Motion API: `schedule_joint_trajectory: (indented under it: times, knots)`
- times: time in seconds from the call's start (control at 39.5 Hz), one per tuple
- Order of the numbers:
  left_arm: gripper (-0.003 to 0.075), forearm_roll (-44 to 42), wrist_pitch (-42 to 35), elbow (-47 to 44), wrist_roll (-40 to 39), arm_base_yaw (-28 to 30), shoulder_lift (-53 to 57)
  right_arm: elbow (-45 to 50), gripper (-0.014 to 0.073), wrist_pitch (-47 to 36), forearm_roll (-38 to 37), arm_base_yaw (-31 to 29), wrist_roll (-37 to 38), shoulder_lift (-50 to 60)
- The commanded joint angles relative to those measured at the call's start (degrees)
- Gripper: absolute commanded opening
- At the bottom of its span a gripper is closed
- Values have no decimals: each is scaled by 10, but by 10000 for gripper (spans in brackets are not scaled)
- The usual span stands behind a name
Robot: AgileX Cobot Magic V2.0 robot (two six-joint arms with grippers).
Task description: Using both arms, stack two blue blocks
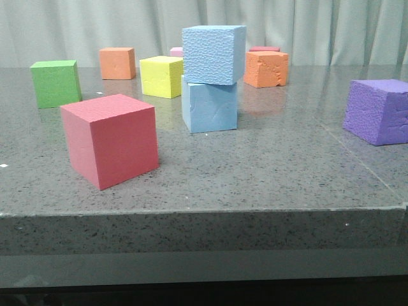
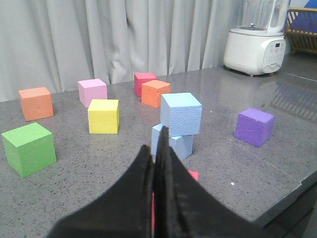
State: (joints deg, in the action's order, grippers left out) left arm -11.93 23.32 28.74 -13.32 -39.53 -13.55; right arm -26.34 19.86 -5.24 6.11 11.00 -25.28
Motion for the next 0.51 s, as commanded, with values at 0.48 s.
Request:
schedule_joint_trajectory:
  times: [0.48]
  knots:
    - [-20,108,-64,-3,113,-2,8,-14,-67,-49,-9,-3,-6,-2]
